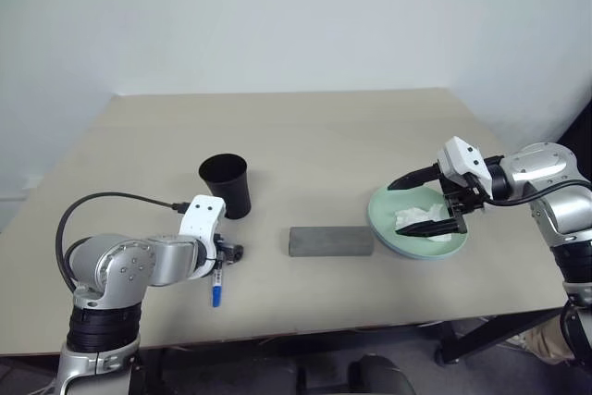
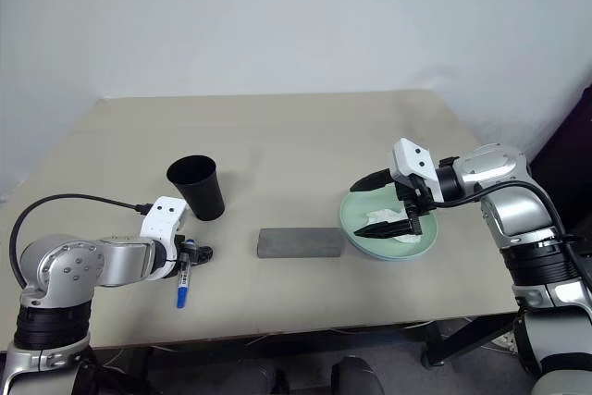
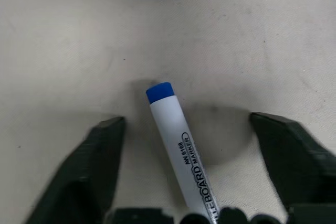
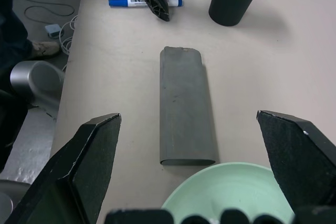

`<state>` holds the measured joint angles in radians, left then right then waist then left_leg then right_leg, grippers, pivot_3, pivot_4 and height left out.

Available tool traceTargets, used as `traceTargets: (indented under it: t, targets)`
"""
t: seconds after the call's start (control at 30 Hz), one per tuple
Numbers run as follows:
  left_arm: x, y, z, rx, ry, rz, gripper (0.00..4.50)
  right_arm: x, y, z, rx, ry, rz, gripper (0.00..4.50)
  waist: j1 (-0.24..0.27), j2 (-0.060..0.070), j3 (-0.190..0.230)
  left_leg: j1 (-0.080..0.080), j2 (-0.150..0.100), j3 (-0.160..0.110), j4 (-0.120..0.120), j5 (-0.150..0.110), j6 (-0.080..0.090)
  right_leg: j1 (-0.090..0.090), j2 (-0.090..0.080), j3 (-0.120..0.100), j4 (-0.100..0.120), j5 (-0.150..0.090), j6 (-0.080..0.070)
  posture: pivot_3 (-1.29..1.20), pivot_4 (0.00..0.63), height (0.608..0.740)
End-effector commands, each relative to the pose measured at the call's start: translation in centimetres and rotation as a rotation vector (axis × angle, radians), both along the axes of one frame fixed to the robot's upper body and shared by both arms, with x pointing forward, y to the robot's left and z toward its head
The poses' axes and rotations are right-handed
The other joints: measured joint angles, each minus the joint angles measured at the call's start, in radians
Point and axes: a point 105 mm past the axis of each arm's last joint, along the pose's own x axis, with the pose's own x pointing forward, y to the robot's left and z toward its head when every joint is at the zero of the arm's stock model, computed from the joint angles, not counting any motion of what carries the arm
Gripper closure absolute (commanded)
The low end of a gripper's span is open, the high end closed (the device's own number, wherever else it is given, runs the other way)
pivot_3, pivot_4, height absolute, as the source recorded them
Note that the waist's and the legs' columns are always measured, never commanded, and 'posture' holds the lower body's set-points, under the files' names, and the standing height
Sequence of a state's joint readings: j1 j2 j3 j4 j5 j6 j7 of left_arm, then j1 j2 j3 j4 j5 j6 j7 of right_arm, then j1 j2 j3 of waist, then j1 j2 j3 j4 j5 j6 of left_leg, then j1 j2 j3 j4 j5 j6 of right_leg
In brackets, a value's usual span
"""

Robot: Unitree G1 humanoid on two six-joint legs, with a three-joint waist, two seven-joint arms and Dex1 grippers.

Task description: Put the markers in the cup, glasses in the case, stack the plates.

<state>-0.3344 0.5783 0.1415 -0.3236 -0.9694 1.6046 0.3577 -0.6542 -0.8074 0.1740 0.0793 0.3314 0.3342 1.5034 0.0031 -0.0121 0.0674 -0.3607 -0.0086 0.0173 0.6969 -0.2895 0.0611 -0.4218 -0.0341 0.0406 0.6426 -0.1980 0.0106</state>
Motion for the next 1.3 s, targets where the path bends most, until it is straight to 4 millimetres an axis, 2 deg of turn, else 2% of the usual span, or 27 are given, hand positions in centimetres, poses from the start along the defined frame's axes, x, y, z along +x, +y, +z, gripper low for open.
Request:
traceTargets:
  t: [0.03,0.13,0.33,0.53,0.67,0.77,0.83,0.97,1.1,1.2,1.3]
  targets:
    - [0.0,-0.5,-0.3,-0.004,0.029,-0.026,1.95,0.2,0.0,1.2,0.011,-0.051,0.006,0.0,0.0,0.0,0.0,0.0,0.0,0.0,0.0,0.0,0.0,0.0,0.0,0.0,0.0,0.0,0.0,0.0,0.0,0.738]
    - [0.2,-0.5,-0.2,0.007,0.028,-0.03,2.95,0.3,0.0,1.2,0.012,-0.053,0.006,0.0,0.0,0.0,0.0,0.0,0.0,0.0,0.0,0.0,0.0,0.0,0.0,0.0,0.0,0.0,0.0,0.0,0.0,0.738]
    - [0.2,-1.2,0.8,0.031,0.024,-0.141,2.95,0.3,0.1,1.2,0.013,-0.058,0.006,0.0,-0.002,0.0,0.0,-0.001,0.0,0.001,0.0,0.001,0.001,-0.001,0.0,0.0,0.0,0.0,0.0,0.0,0.0,0.738]
    - [0.2,-2.8,3.3,0.02,-0.087,-0.387,2.95,0.4,0.2,1.2,0.013,-0.06,0.007,0.0,-0.005,-0.001,0.001,-0.002,0.0,0.001,-0.002,0.001,0.0,-0.003,0.001,0.0,-0.001,-0.001,-0.001,0.0,0.0,0.738]
    - [0.6,-2.2,4.5,0.018,-0.148,-0.475,2.95,0.5,0.3,1.2,0.013,-0.062,0.007,0.0,-0.006,-0.001,0.001,-0.002,0.0,0.001,-0.003,0.001,0.0,-0.004,0.001,0.0,-0.002,-0.001,-0.002,0.0,0.0,0.738]
    - [1.9,-2.1,6.2,-0.014,-0.258,-0.506,2.95,0.4,0.4,1.2,0.013,-0.062,0.008,0.0,-0.006,-0.001,0.001,-0.002,0.0,0.002,-0.003,0.001,0.0,-0.004,0.001,0.0,-0.002,-0.001,-0.002,0.0,0.0,0.738]
    - [2.5,-1.8,6.6,-0.006,-0.283,-0.512,2.95,0.4,0.4,1.2,0.014,-0.061,0.008,0.0,-0.005,-0.001,0.001,-0.002,0.0,0.002,-0.003,0.002,0.001,-0.004,0.0,0.0,-0.002,-0.001,-0.002,0.0,0.0,0.738]
    - [3.1,-0.7,6.2,0.002,-0.262,-0.465,2.95,0.4,0.4,1.2,0.014,-0.063,0.006,0.0,-0.006,-0.001,0.001,-0.002,0.0,0.002,-0.003,0.002,0.002,-0.004,0.0,0.0,-0.002,-0.001,-0.001,0.0,0.0,0.738]
    - [3.6,-0.6,5.8,-0.023,-0.248,-0.415,2.95,0.4,0.4,1.3,0.015,-0.065,0.003,0.0,-0.004,-0.001,0.001,-0.002,0.0,0.002,-0.004,0.002,0.002,-0.004,0.001,0.0,-0.002,-0.001,-0.001,0.0,0.0,0.738]
    - [3.7,-0.8,5.4,-0.062,-0.224,-0.36,2.42,0.4,0.4,1.3,0.016,-0.065,0.003,0.0,-0.004,-0.001,0.001,-0.002,0.001,0.002,-0.004,0.002,0.002,-0.004,0.0,0.0,-0.002,-0.001,-0.001,0.0,0.0,0.738]
    - [3.5,-1.8,5.1,-0.11,-0.206,-0.336,1.41,0.3,0.4,1.2,0.017,-0.064,0.003,0.0,-0.004,-0.002,0.001,-0.002,0.001,0.002,-0.004,0.002,0.003,-0.004,0.0,0.0,-0.002,0.0,0.001,0.0,0.0,0.738]
